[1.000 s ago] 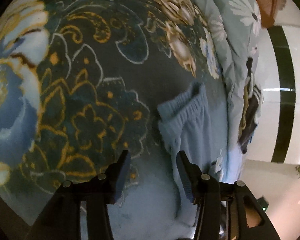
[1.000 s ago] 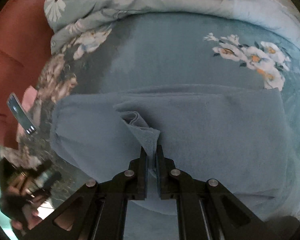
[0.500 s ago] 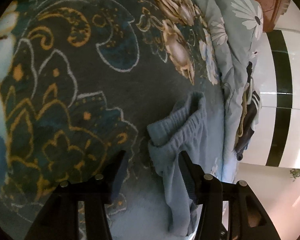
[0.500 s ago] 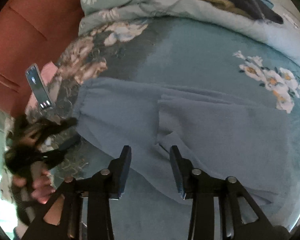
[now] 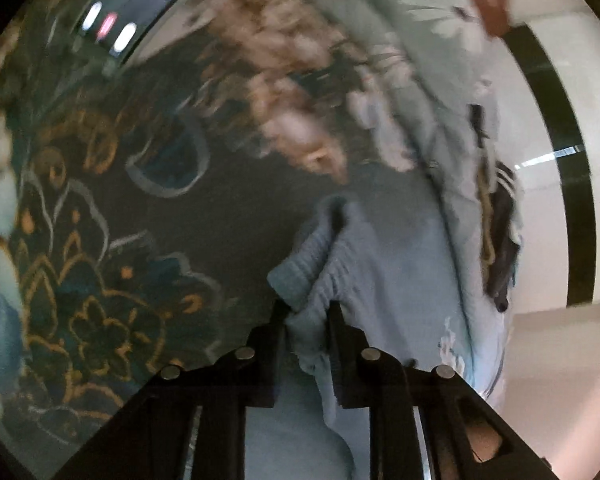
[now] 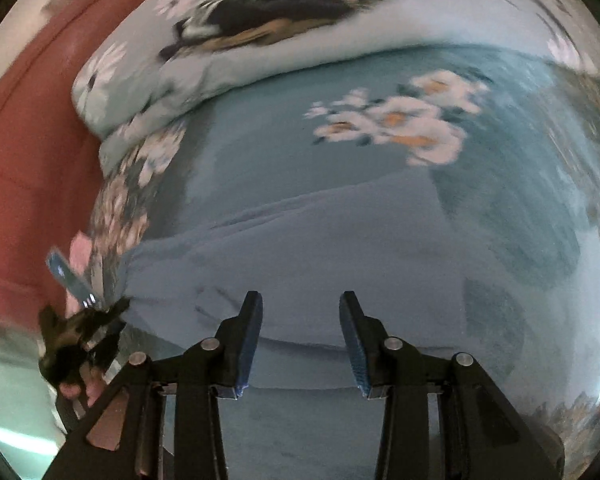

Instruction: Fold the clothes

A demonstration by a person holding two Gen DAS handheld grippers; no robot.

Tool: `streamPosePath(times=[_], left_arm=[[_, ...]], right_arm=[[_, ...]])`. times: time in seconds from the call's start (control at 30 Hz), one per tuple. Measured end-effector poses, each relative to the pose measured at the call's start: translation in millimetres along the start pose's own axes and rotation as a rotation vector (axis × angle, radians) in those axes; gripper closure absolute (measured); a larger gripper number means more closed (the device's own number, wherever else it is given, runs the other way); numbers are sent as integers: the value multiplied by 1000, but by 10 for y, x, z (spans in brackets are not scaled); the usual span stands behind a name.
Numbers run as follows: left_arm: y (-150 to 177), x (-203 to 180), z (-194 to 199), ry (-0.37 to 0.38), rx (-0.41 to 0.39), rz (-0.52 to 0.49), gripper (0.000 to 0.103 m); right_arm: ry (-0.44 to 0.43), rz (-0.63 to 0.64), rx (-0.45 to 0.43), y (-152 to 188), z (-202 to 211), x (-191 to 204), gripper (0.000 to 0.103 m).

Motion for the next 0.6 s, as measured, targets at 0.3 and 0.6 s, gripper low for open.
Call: streamPosePath(times=[0.3, 0.6], left_arm=[[659, -1470, 152, 0, -21, -433, 84], [1550, -2084, -708, -82, 185, -605, 84]], right_arm=[[-164, -184, -4, 152, -10, -577, 62], [-289, -254, -116, 143, 325, -887, 62]])
Point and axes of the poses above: each gripper's, at about its wrist camera, not at the fingertips, and z roughly against the way its jaws point, x to its left, y to its underside, the point moved 6 cm from there along -z, roughly the way its jaws point, and after that the axes turned 12 degrees about x, right-handed, at the moved point
